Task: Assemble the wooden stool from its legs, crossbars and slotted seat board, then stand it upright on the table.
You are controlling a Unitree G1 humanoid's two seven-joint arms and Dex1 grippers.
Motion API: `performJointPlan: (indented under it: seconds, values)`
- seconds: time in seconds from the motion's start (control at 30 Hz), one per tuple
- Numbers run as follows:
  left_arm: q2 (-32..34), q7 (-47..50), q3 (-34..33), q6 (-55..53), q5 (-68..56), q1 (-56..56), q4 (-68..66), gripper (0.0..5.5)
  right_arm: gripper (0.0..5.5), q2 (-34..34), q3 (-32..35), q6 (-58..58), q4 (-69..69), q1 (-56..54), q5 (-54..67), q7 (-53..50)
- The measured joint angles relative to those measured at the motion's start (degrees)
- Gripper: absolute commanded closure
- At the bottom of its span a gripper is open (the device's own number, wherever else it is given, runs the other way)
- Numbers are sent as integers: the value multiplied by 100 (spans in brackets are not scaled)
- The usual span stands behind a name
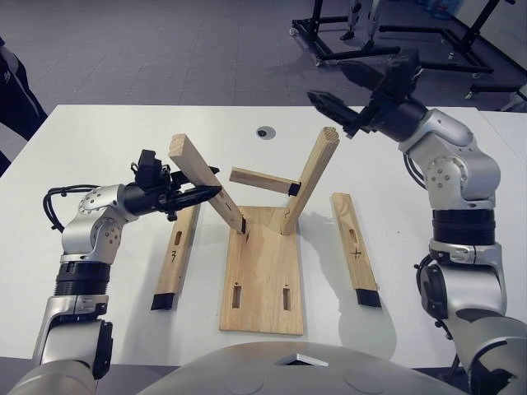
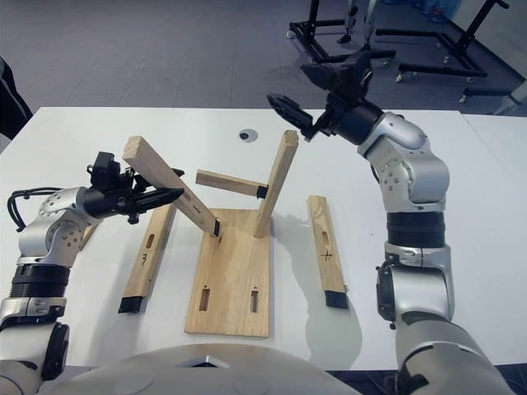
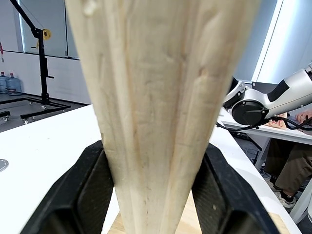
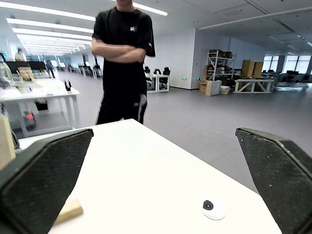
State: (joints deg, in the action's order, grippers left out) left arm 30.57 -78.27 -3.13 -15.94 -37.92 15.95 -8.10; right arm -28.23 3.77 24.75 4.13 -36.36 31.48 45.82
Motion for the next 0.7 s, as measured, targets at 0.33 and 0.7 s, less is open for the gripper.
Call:
performJointPlan:
  seconds: [0.33, 0.7]
  values:
    - [-28, -118, 75, -233, -3, 336, -473, 337, 13, -106, -211, -443, 12, 11, -444, 297]
    - [-107, -300, 396, -335, 71, 1021, -1334, 337, 13, -92, -369, -475, -46, -66, -449, 435]
